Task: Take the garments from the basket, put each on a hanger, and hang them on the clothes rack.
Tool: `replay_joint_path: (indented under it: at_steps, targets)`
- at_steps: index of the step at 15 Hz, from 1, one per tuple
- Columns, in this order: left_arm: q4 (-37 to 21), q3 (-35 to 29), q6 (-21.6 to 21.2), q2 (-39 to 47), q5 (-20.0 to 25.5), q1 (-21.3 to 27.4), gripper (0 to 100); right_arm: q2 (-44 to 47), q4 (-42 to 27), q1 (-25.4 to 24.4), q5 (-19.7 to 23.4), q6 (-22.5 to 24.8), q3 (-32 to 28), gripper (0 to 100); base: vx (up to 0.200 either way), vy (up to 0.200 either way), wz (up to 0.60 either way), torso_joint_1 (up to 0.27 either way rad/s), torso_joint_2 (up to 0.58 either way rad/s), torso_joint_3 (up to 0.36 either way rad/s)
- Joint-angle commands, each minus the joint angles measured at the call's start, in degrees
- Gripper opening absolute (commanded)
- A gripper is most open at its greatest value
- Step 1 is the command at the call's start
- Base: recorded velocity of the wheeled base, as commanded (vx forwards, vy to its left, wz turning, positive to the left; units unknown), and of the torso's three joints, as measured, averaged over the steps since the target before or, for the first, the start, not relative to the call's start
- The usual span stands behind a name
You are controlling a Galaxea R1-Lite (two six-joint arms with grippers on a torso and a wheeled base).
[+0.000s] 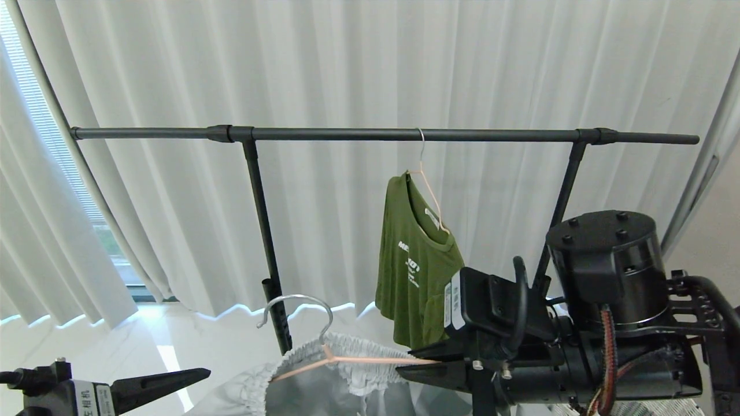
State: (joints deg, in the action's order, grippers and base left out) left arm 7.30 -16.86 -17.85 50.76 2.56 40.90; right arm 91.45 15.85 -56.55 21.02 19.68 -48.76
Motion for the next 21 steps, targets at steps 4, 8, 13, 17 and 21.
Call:
replay_joint_path:
  at_steps: [4, 8, 13, 17, 21]
  targets:
    - [0.0, 3.8, -0.4, 5.9, -0.2, -14.9, 100, -6.3, -2.8, 2.9, -0.1, 0.5, 0.2, 0, 0.000, 0.000, 0.00, 0.000, 0.00, 0.000]
    - [0.0, 3.3, 0.2, 12.0, -0.2, -21.5, 100, -9.0, -3.5, 4.3, -0.2, 0.5, 0.2, 0, 0.000, 0.000, 0.00, 0.000, 0.00, 0.000]
    - [2.5, 1.5, 0.3, 17.2, -0.1, -24.8, 100, -9.4, -3.5, 4.1, -0.2, 0.4, 0.0, 0, 0.000, 0.000, 0.00, 0.000, 0.00, 0.000]
    - [2.7, 1.7, 0.3, 15.9, -0.1, -25.7, 0, -9.3, -3.5, 5.2, -1.8, 0.3, 0.2, 0, 0.000, 0.000, 0.00, 0.000, 0.00, 0.000]
    - [2.7, 1.3, 2.5, 14.2, 0.1, -26.5, 0, -10.0, -5.3, 7.6, -1.9, 0.4, 1.1, 0, 0.000, 0.000, 0.00, 0.000, 0.00, 0.000]
